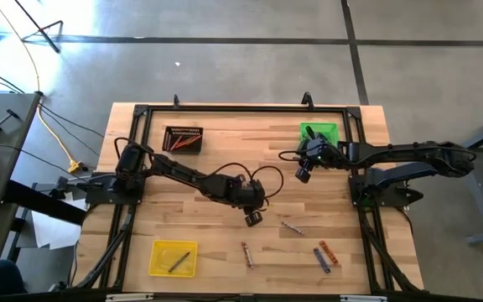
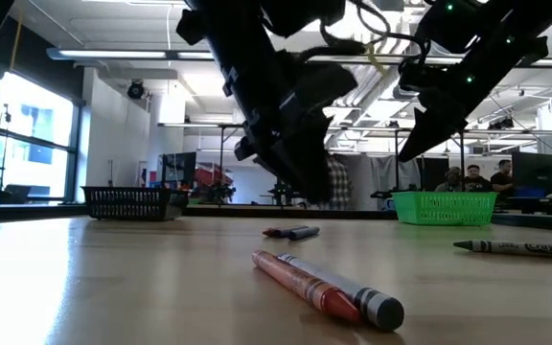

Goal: Sort crayons
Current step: Put the blue crayon into the yellow bin

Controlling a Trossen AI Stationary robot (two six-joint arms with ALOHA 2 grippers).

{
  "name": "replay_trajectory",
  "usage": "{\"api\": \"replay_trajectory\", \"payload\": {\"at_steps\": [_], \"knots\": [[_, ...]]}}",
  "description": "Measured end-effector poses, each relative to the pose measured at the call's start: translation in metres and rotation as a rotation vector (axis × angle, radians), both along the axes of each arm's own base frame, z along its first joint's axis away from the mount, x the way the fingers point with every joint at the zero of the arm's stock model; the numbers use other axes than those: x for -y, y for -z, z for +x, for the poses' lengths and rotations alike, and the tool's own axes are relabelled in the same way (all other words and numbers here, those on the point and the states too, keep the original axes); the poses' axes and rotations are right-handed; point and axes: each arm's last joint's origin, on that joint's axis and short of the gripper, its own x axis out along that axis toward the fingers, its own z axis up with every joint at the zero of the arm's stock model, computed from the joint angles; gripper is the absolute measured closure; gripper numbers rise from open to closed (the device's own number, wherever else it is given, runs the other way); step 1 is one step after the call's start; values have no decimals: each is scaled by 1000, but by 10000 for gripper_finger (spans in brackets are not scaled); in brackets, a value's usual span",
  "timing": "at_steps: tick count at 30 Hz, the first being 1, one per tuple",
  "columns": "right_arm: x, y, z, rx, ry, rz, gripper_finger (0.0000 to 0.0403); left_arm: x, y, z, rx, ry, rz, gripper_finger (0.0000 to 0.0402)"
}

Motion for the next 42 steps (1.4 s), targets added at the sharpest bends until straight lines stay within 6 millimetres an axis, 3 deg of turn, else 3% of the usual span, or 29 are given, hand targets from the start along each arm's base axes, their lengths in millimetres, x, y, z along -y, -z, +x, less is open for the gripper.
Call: {"api": "replay_trajectory", "payload": {"at_steps": [10, 27, 33, 42], "knots": [[0, 0, 0, -5, -1, 1, 315, -1, 22, 1, -63, -3, 11, 309], [0, 0, 0, -6, -1, 1, 315, -3, 22, 2, -60, -11, 19, 309], [0, 0, 0, -6, -1, 2, 315, -6, 22, 1, -75, -12, 112, 309], [0, 0, 0, 10, 28, 26, 315, -8, 7, 5, -101, -9, 191, 309]]}}
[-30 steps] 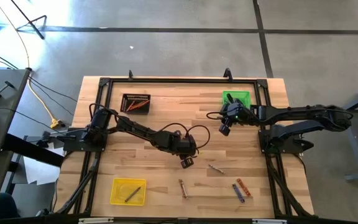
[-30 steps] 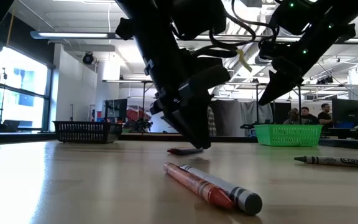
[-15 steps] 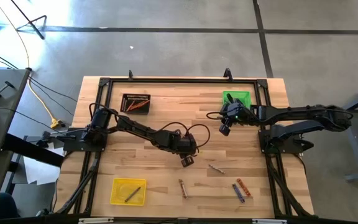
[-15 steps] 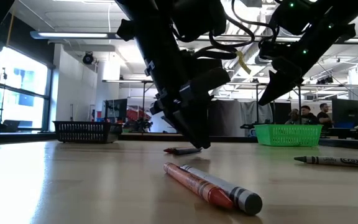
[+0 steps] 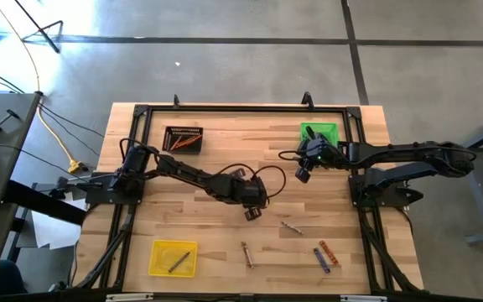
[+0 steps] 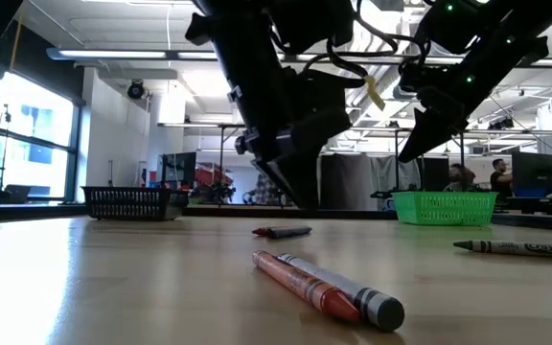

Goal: Sort crayons
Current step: Put the blue crayon into the yellow bin

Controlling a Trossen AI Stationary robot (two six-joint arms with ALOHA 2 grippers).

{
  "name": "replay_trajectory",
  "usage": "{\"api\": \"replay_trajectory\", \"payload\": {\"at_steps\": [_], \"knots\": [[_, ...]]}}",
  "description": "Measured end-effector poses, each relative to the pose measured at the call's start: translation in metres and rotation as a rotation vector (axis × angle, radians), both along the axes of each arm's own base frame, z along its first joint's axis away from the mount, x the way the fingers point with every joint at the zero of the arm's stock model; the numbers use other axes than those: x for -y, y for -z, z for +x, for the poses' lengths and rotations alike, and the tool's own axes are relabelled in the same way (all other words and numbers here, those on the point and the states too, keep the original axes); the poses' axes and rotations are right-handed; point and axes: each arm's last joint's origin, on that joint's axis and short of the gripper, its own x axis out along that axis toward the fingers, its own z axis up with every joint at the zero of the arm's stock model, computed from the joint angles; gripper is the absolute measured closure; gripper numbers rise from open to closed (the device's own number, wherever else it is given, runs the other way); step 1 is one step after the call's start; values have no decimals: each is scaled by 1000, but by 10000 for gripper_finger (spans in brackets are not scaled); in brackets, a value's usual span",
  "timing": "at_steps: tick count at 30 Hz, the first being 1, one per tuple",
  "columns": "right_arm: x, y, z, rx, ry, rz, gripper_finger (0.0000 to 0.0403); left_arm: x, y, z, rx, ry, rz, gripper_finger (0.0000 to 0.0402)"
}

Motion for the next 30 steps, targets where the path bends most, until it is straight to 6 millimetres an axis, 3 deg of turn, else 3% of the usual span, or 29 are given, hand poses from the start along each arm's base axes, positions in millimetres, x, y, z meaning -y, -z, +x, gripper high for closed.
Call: {"api": "replay_trajectory", "payload": {"at_steps": [16, 24, 30], "knots": [[0, 0, 0, 2, 3, 3, 315, 4, 4, -9, -69, -92, -72, 309], [0, 0, 0, 2, 3, 3, 315, 5, 21, -7, -114, -85, -93, 309], [0, 0, 0, 2, 3, 3, 315, 6, 23, -6, -114, -85, -91, 309]]}}
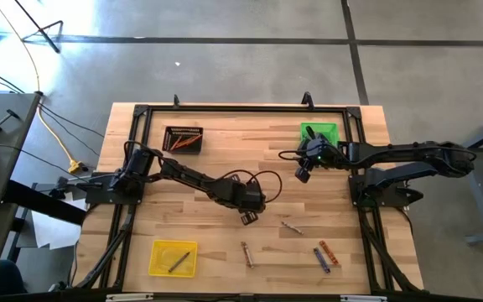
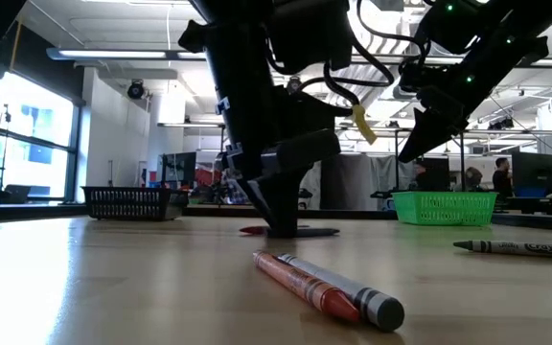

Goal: Sort crayons
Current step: Put the blue crayon into the yellow bin

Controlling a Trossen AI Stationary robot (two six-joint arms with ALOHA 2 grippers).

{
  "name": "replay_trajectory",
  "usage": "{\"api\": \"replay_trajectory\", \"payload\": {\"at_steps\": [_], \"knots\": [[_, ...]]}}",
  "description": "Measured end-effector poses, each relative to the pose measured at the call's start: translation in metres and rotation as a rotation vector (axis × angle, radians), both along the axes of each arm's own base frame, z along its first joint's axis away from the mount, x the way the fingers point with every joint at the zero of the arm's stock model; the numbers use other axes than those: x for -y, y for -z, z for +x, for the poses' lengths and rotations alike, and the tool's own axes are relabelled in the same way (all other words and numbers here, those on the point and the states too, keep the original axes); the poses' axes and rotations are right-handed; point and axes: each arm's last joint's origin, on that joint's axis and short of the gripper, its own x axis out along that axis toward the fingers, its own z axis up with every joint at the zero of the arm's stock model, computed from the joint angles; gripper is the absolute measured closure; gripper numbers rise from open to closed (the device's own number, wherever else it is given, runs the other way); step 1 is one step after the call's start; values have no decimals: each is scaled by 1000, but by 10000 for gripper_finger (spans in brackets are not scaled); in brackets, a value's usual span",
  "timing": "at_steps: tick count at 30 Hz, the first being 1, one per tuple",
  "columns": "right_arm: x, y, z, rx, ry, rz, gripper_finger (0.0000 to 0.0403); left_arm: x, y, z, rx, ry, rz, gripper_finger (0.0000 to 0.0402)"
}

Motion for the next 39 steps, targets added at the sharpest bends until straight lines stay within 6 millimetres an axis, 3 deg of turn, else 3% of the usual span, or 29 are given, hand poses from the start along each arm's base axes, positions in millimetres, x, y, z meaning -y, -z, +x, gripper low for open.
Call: {"api": "replay_trajectory", "payload": {"at_steps": [12, 22, 39], "knots": [[0, 0, 0, 0, 1, 1, 315, 0, -1, -1, -5, 11, -6, 309], [0, 0, 0, -1, -2, -1, 315, 0, -14, -2, 23, 30, -36, 309], [0, 0, 0, -2, -2, -2, 315, -1, -14, -1, 16, 45, -48, 309]]}}
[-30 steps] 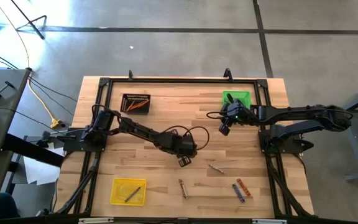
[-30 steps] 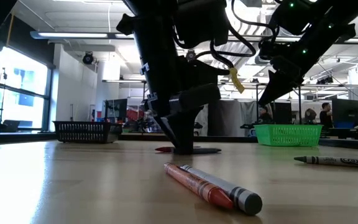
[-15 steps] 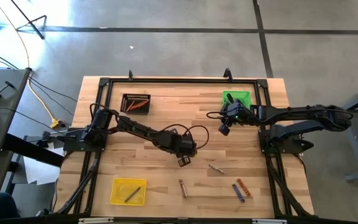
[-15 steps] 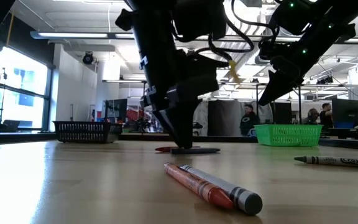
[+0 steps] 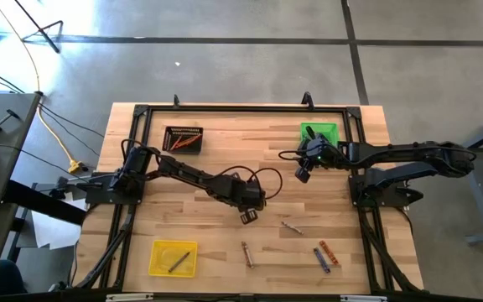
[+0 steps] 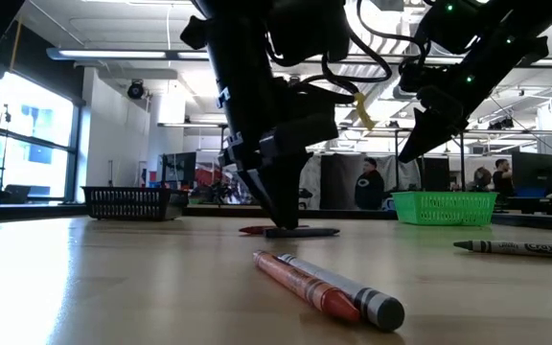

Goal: Sort crayons
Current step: Put the blue crayon into the yellow bin

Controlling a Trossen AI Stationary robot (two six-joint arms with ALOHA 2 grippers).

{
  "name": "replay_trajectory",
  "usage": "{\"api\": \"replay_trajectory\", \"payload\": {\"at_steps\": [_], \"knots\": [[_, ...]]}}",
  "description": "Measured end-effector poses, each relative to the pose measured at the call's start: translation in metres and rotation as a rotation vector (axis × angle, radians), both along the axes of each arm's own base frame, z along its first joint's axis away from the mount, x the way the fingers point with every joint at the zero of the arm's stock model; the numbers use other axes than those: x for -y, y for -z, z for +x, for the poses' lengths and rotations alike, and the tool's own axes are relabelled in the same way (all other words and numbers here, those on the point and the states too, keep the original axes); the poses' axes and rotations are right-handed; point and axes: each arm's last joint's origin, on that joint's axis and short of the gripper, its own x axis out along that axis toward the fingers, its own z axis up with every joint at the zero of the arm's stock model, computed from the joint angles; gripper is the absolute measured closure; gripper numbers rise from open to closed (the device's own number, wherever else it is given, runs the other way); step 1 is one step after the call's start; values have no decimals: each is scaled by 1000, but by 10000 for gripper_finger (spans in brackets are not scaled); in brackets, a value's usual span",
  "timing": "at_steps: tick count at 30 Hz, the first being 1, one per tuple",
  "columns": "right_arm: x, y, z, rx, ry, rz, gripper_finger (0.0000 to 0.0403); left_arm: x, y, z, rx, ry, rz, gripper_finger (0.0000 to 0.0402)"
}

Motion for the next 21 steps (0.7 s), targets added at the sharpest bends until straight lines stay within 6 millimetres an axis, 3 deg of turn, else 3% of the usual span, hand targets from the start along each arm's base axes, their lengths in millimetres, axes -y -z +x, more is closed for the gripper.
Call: {"api": "replay_trajectory", "payload": {"at_steps": [21], "knots": [[0, 0, 0, -3, -5, -5, 315, -2, -1, 1, -8, 73, 31, 309]]}}
